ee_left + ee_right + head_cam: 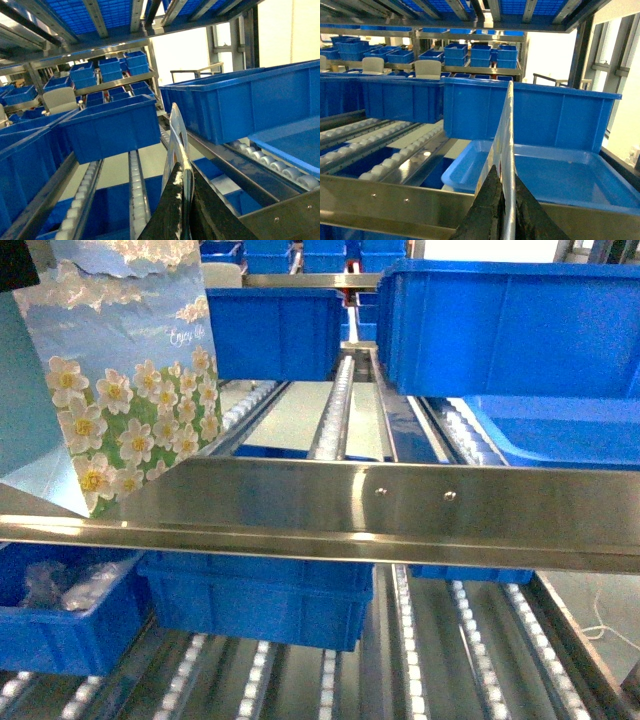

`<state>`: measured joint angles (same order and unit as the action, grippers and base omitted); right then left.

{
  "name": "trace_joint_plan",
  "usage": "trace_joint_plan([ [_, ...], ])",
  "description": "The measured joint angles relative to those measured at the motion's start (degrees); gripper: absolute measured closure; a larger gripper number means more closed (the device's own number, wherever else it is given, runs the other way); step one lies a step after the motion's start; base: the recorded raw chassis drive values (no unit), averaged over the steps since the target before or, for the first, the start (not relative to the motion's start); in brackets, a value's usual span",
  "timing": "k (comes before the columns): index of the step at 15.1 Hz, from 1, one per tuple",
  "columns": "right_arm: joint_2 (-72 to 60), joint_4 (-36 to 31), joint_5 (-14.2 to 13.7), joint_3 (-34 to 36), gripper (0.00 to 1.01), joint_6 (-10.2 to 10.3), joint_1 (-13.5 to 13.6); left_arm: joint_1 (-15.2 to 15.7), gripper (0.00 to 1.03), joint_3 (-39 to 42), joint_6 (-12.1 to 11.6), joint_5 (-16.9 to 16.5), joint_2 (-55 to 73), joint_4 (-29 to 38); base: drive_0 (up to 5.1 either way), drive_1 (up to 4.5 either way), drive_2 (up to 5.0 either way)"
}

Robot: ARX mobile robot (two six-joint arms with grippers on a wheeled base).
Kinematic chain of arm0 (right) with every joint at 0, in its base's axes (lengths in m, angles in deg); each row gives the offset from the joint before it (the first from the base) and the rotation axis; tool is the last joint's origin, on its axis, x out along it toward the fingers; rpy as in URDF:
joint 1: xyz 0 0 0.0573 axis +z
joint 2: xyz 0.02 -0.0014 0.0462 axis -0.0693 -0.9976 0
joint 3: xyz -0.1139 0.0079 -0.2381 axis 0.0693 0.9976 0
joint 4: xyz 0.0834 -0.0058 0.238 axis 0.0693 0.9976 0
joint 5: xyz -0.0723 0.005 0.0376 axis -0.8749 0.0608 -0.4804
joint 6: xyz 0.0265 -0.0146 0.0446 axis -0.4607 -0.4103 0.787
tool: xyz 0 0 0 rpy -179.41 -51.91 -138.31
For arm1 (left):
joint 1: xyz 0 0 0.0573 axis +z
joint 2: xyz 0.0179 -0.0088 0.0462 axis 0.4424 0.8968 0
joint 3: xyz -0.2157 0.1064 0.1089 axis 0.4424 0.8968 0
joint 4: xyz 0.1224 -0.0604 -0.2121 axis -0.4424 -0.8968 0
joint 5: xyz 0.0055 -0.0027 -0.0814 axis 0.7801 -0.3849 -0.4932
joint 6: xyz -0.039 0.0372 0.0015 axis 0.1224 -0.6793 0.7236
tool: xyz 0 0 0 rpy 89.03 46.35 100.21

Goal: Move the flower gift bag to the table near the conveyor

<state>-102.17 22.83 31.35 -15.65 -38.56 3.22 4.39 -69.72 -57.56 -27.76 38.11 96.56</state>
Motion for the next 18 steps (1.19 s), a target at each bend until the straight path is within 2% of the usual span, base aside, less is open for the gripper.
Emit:
trace_joint_plan([
  [9,-0.1,0.3,0.0,0.0,0.98,0.0,0.0,0.0,1.01,0.0,0.0,0.0,-0.1,0.0,-4.2,-0.49,4.4],
  [18,0.0,0.3,0.0,0.0,0.98,0.0,0.0,0.0,1.01,0.0,0.0,0.0,-0.2,0.0,-4.9,2.47,2.5],
])
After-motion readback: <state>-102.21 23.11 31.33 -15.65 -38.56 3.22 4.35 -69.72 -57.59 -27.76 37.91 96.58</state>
